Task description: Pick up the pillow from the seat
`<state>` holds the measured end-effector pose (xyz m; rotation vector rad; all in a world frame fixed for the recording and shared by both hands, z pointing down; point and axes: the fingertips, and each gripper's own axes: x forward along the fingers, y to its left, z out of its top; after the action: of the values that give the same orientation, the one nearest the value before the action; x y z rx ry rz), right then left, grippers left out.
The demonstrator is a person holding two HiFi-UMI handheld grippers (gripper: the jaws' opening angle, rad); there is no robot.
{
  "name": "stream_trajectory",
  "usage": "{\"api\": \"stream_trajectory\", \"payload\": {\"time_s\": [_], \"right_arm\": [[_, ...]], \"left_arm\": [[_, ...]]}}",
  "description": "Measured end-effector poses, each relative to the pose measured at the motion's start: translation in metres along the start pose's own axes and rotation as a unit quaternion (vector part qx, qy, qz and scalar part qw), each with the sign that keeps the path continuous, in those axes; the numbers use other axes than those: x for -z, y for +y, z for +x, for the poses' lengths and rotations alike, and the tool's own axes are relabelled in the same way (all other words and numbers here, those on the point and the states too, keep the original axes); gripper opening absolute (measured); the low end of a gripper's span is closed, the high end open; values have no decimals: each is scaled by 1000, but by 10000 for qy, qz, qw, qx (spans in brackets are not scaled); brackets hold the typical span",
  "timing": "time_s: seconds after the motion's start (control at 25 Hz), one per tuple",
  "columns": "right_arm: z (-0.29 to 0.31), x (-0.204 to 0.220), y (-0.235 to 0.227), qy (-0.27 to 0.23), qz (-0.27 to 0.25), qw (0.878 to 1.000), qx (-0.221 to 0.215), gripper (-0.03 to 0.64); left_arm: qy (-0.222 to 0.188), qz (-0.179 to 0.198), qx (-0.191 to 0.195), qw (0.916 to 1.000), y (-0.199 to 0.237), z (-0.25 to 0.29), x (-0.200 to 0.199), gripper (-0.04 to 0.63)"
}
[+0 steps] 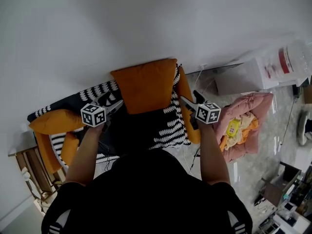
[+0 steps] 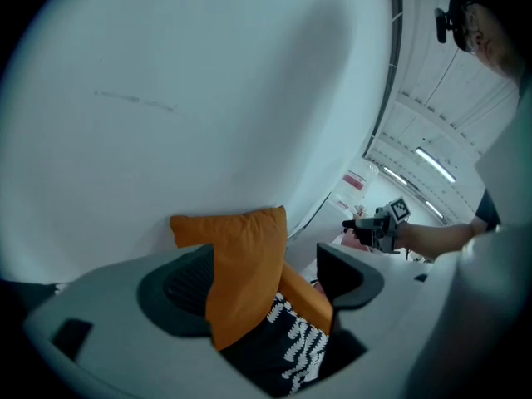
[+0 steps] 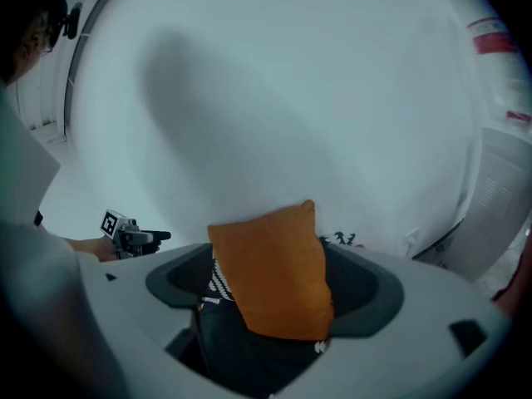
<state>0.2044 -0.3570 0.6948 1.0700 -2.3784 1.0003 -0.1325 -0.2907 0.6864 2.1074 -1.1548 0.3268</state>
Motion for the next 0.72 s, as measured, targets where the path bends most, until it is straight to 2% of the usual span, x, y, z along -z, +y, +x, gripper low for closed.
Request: {"api": "stream_trajectory", "payload": {"time_s": [0.44, 0.72], "right_arm": [[44, -6, -41, 226, 29, 9997, -102, 416], [75, 0, -61, 439, 66, 9989, -181, 416]], "left_arm": [[-3, -313, -455, 9985, 34, 19, 10, 394], [21, -359, -676, 9971, 51, 38, 15, 403]]}}
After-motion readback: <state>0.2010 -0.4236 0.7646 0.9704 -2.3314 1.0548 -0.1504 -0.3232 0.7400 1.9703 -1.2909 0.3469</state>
